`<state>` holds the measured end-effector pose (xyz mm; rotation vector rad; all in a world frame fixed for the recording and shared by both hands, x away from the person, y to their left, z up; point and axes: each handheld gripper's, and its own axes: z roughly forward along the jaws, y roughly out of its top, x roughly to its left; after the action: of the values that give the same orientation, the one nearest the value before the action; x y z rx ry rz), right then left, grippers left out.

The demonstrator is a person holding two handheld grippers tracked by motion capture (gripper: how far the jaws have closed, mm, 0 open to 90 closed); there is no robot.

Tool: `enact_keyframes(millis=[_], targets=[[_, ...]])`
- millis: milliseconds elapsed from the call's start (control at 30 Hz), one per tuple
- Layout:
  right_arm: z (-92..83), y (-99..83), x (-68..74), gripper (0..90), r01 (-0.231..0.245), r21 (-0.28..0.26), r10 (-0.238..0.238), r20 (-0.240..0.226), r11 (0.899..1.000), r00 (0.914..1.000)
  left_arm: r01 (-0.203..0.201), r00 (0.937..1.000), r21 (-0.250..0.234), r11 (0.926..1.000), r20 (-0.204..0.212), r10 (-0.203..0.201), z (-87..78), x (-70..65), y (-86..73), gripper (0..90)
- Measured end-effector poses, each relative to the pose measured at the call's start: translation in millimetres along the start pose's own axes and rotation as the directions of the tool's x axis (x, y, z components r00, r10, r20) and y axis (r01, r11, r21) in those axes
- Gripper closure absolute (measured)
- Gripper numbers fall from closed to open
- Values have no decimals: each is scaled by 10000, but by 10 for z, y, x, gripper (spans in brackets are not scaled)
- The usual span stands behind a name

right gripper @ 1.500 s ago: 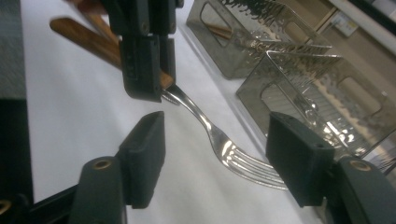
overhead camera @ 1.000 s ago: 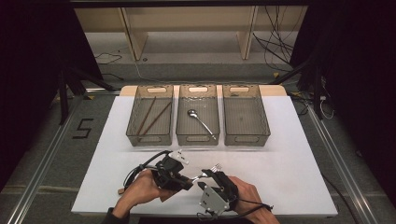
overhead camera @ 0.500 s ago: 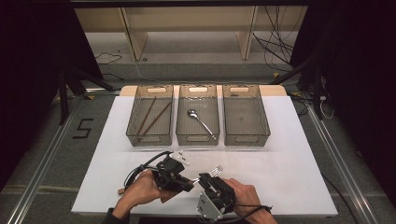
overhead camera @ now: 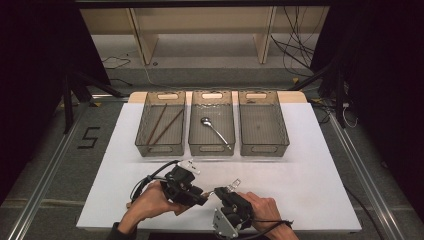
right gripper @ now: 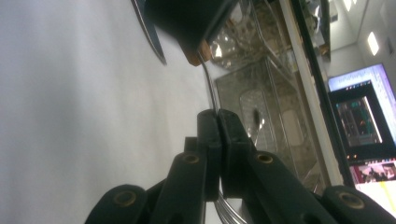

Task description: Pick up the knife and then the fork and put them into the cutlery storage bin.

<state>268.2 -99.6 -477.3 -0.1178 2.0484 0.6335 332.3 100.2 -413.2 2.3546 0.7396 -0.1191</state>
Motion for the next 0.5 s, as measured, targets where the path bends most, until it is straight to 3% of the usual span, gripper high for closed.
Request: enact_keyframes(millis=[167,233,400,500], targets=[[-6,-69,-72,891,-344,226,345,-63,9992,9994,222,9996,-423,9989,-135,-228,-141,92,-30,522],[-29,-148,-130,891,-535,495,537,-45,9973,9985,477,9977,-1012,9937,-423,-522,-261,140,-60,432],[-40,-286,-232,891,-936,905,956,-179,9915,9953,405,9940,-1594,9864,-941,-560,-420,159,-94,309],[-40,-345,-289,891,-1314,1204,1334,-79,9840,9910,461,9914,-1760,9833,-1128,-667,-467,183,-124,284]])
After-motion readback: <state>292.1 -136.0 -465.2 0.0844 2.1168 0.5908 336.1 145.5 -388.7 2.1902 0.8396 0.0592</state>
